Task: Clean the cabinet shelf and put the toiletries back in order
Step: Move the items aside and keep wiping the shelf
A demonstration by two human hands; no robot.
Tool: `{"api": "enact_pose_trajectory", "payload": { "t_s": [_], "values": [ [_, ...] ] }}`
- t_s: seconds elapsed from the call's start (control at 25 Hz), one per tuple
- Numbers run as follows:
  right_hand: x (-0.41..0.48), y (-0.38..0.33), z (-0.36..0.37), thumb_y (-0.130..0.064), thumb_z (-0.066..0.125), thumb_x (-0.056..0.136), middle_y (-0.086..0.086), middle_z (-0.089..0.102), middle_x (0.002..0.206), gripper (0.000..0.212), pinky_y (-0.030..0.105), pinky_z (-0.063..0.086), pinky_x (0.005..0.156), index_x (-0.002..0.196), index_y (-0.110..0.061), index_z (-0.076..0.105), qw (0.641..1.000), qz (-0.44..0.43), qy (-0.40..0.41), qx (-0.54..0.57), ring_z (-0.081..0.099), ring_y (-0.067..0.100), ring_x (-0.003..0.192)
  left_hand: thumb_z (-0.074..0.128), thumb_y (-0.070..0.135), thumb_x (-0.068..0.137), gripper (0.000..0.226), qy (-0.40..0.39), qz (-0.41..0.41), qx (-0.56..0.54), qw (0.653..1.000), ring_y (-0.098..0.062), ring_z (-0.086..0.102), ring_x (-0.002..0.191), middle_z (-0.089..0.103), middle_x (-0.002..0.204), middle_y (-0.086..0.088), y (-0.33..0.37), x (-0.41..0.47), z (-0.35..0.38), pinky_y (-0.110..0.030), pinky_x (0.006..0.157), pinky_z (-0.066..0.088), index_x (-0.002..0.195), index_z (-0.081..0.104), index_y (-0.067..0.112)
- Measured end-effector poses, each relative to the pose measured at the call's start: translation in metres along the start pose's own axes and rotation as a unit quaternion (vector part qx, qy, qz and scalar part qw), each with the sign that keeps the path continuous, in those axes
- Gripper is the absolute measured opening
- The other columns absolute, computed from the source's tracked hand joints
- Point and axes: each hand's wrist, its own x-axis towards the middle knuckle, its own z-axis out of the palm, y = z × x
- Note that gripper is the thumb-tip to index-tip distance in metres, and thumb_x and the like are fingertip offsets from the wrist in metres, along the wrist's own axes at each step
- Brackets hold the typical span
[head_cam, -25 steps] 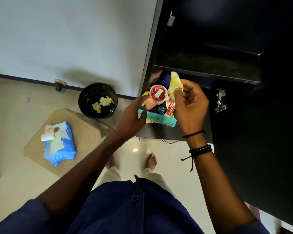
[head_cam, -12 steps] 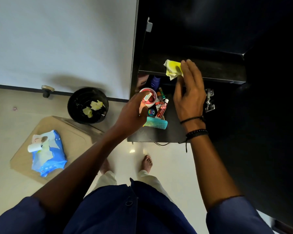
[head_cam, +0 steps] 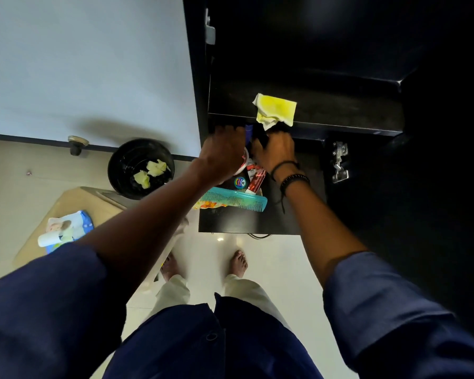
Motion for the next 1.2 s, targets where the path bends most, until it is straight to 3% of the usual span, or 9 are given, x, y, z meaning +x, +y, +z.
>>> {"api": "enact_pose_trajectory", "payload": {
  "t_s": [0.28,0.36,0.44,0.56,0.68,0.92,1.0,1.12,1.2],
  "values": [
    [0.037,-0.001,0.019,-0.031,0.04,0.101,0.016,0.053,0.134,0.04,0.03,0.034,0.099,0.129,-0.006,0.052,0.991,-0.068,-0.088,-0.075,0.047,0.031,0.126,0.049,0.02,0.096,0.034,-0.08,-0.067,0.144,0.984,-0.032,0.053,0.117,0.057,0.125,-0.015,0.003,0.037,0.012,-0.036,0.091,0.044,0.126,0.051,0.005],
    [0.036,0.004,0.019,-0.029,0.043,0.099,0.017,0.061,0.124,0.038,0.019,0.046,0.085,0.121,-0.003,0.059,0.996,-0.046,-0.055,-0.051,0.056,0.031,0.117,0.046,0.019,0.097,0.033,-0.08,-0.071,0.166,0.98,-0.032,0.052,0.117,0.056,0.125,-0.016,-0.001,0.042,0.016,-0.036,0.091,0.044,0.126,0.05,0.005],
    [0.029,0.008,0.012,-0.033,0.053,0.087,0.012,0.073,0.094,0.034,0.016,0.051,0.057,0.095,-0.006,0.072,0.998,-0.025,0.056,0.017,0.07,0.028,0.087,0.045,0.018,0.098,0.036,-0.075,-0.052,0.192,0.977,-0.033,0.05,0.12,0.053,0.13,-0.017,-0.002,0.044,0.018,-0.035,0.093,0.043,0.13,0.045,0.004],
    [0.022,0.04,0.003,-0.035,0.065,0.082,0.01,0.074,0.088,0.029,0.03,0.056,0.072,0.089,-0.007,0.073,0.995,-0.015,0.06,0.082,0.07,0.026,0.084,0.049,0.014,0.096,0.042,-0.107,-0.052,0.142,0.983,-0.033,0.047,0.122,0.049,0.134,-0.019,0.007,0.044,0.014,-0.016,0.088,0.045,0.135,0.041,0.001],
    [0.018,0.078,-0.01,-0.035,0.066,0.081,0.015,0.073,0.089,0.031,0.041,0.057,0.074,0.087,-0.005,0.071,0.99,0.076,0.064,0.1,0.069,0.032,0.084,0.051,0.019,0.094,0.037,-0.047,-0.05,0.188,0.98,-0.031,0.052,0.117,0.056,0.126,-0.015,0.024,0.037,0.009,-0.033,0.088,0.041,0.129,0.046,0.008],
    [0.015,0.116,-0.032,-0.023,0.063,0.087,0.02,0.066,0.105,0.028,0.041,0.053,0.088,0.105,-0.002,0.065,0.984,0.156,0.083,0.018,0.063,0.035,0.099,0.059,0.012,0.087,0.044,-0.003,0.019,0.155,0.988,-0.027,0.066,0.094,0.064,0.11,-0.009,0.075,0.024,0.016,-0.033,0.062,0.046,0.13,0.049,0.014],
    [0.013,0.122,-0.039,-0.022,0.063,0.088,0.021,0.064,0.109,0.028,0.04,0.052,0.09,0.108,-0.001,0.063,0.983,0.163,0.078,-0.009,0.061,0.036,0.103,0.073,0.016,0.072,0.043,0.012,0.04,0.142,0.989,-0.022,0.07,0.076,0.07,0.091,-0.005,0.093,0.032,0.019,-0.029,0.055,0.05,0.114,0.063,0.014],
    [0.018,0.133,-0.047,-0.018,0.061,0.089,0.021,0.063,0.115,0.029,0.036,0.047,0.092,0.113,-0.002,0.063,0.983,0.168,0.075,-0.025,0.059,0.037,0.108,0.048,0.013,0.093,0.036,-0.037,0.04,0.05,0.997,-0.03,0.06,0.109,0.062,0.12,-0.01,0.113,0.052,0.027,-0.035,0.088,0.045,0.129,0.052,0.012],
    [0.02,0.135,-0.051,-0.016,0.059,0.09,0.022,0.063,0.116,0.027,0.036,0.045,0.093,0.113,-0.002,0.064,0.981,0.181,0.067,-0.026,0.058,0.038,0.11,0.036,0.01,0.098,0.036,-0.055,0.035,-0.019,0.998,-0.032,0.05,0.121,0.056,0.13,-0.012,0.125,0.062,0.038,-0.036,0.095,0.035,0.132,0.049,0.009]
  ]
}}
